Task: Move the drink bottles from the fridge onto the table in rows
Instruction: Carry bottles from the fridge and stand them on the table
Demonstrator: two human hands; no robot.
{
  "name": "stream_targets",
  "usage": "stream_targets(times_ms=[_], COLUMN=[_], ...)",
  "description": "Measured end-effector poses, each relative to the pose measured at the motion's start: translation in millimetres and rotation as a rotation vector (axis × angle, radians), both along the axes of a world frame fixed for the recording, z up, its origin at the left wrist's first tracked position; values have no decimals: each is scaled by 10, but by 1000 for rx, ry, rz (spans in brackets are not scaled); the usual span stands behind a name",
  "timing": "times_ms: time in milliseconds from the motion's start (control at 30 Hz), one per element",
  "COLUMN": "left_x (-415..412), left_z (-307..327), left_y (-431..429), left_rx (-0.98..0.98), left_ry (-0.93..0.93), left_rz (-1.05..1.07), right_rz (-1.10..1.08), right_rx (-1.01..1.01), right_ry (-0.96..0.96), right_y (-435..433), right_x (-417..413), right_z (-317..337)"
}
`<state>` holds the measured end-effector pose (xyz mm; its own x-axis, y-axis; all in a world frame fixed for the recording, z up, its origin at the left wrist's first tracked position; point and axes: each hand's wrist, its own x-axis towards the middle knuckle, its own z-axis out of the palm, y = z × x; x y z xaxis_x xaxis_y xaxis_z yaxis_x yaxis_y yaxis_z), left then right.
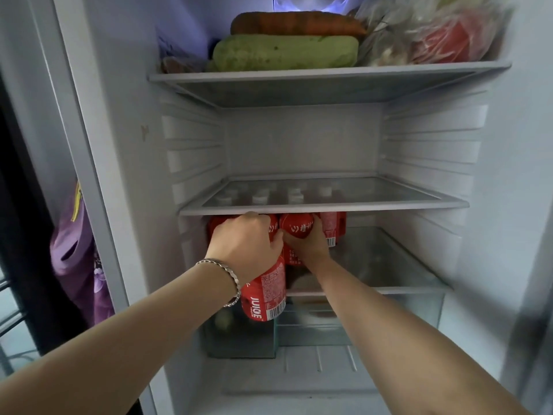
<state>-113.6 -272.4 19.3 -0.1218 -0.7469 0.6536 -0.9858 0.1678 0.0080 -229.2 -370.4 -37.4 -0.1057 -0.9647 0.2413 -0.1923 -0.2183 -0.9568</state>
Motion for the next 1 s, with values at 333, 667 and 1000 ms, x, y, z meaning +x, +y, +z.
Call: stream_targets(times_ms=[333,667,1000], left_x=[-81,-47,314], left_z=[95,24,-153], left_y=[-2,217,384], left_rx=[116,48,315], left_ry=[-36,67,69], left_rz=[21,-44,-164], right_rz=[-259,-197,561], right_rx=[274,-298,-145], right_ry=[-783,-194,726], right_y=[248,964,1022], right_x=[-288,-403,-367], right_z=[-78,-294,79])
